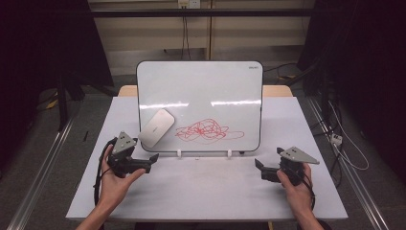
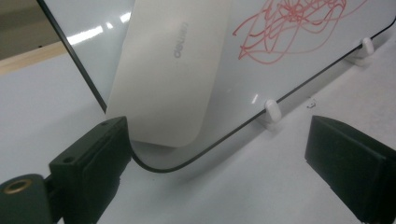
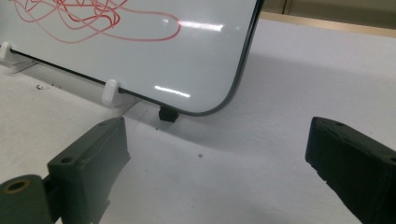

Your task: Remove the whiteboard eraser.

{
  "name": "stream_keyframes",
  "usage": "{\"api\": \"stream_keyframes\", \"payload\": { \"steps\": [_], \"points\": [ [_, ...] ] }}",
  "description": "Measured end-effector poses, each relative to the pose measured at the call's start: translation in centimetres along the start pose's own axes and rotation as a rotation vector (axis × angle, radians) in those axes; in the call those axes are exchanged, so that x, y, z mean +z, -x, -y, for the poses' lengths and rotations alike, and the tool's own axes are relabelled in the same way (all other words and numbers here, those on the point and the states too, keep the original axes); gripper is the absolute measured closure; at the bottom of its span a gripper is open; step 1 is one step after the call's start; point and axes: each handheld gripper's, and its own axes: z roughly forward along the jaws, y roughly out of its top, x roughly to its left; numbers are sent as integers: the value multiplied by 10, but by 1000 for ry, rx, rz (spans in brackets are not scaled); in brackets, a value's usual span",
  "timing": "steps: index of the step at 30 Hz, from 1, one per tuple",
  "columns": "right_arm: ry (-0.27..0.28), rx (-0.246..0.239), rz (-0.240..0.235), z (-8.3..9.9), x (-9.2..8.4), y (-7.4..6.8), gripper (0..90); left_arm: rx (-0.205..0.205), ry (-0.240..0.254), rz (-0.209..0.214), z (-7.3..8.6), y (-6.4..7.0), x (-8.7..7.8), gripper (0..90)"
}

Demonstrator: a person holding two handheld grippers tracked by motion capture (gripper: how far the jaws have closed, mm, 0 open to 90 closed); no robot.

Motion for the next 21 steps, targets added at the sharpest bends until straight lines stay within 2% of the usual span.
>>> {"api": "stream_keyframes", "payload": {
  "steps": [2, 7, 16, 18, 21],
  "points": [
    [-2, -1, -1, 0, 1, 0, 60, 9, -9, 4, -5, 0, 2, 71],
    [-6, -4, -8, 0, 2, 0, 60, 66, -3, -34, -16, 1, 9, 79],
    [-9, -6, -15, 0, 2, -1, 60, 95, -12, -48, -30, -2, 20, 98],
    [-8, -6, -15, 0, 2, -1, 59, 121, -13, -73, -33, -3, 21, 100],
    [-12, -6, -16, 0, 3, -1, 59, 134, -8, -85, -37, -2, 23, 109]
  ]
}}
